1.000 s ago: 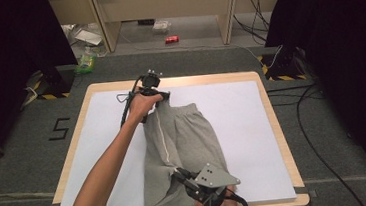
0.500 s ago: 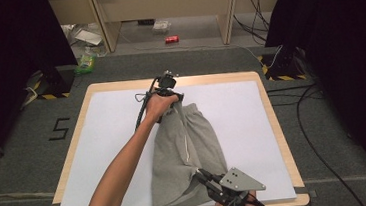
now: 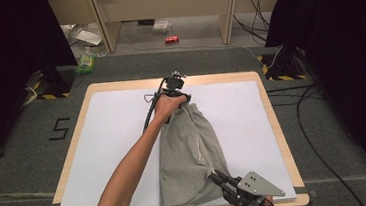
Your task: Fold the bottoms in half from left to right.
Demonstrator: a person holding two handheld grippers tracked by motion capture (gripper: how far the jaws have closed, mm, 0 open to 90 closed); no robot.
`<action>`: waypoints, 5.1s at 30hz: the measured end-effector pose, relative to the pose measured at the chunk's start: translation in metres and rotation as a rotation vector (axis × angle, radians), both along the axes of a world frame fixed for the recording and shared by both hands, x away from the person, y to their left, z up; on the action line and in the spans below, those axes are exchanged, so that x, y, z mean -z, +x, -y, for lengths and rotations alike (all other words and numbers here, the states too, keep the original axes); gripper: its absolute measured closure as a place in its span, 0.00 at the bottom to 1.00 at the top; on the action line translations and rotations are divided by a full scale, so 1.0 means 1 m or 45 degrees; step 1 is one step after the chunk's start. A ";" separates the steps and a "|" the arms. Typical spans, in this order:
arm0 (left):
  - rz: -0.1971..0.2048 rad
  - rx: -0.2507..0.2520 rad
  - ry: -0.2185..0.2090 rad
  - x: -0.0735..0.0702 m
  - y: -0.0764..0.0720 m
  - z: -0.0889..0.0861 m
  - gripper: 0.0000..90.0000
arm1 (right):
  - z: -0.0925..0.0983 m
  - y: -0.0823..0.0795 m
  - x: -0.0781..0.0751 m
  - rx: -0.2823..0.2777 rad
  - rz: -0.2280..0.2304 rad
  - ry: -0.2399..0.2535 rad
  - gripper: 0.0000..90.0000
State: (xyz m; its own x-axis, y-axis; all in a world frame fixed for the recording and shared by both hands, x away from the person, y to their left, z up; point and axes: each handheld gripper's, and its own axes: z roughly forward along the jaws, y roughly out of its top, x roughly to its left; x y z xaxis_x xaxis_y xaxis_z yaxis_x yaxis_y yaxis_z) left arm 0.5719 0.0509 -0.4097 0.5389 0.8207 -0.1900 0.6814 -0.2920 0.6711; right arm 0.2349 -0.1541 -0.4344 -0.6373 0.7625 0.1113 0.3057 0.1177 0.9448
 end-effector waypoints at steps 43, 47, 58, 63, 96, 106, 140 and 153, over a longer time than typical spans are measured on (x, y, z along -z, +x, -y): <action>0.042 -0.038 -0.020 0.002 -0.005 -0.062 0.67 | 0.052 -0.015 0.028 0.152 -0.123 -0.050 0.90; 0.039 -0.058 0.005 0.012 -0.008 -0.083 0.65 | 0.058 -0.015 0.028 0.187 -0.178 -0.067 0.75; 0.014 -0.097 0.002 0.032 -0.012 -0.108 0.62 | 0.046 0.027 0.011 0.151 -0.122 -0.185 0.69; 0.017 -0.100 -0.006 0.034 -0.015 -0.112 0.60 | 0.031 0.065 0.014 0.095 -0.177 -0.251 0.66; 0.030 -0.094 -0.014 0.036 -0.019 -0.116 0.58 | -0.002 0.176 0.018 0.097 -0.290 -0.358 1.00; 0.026 -0.089 -0.012 0.038 -0.018 -0.113 0.58 | 0.010 0.185 0.043 0.154 -0.357 -0.418 1.00; 0.054 -0.065 -0.018 0.037 -0.025 -0.108 0.53 | 0.028 0.057 0.033 0.071 -0.336 -0.514 0.55; 0.033 -0.059 -0.031 0.041 -0.025 -0.094 0.49 | 0.028 0.048 0.030 0.116 -0.295 -0.495 0.47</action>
State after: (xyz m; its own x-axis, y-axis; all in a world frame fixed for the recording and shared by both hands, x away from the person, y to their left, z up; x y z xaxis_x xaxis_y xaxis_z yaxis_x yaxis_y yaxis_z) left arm 0.5465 0.1454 -0.4506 0.5057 0.8401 -0.1965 0.6759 -0.2442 0.6954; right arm 0.2827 -0.1824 -0.4647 -0.5578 0.8276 -0.0625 0.5290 0.4125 0.7416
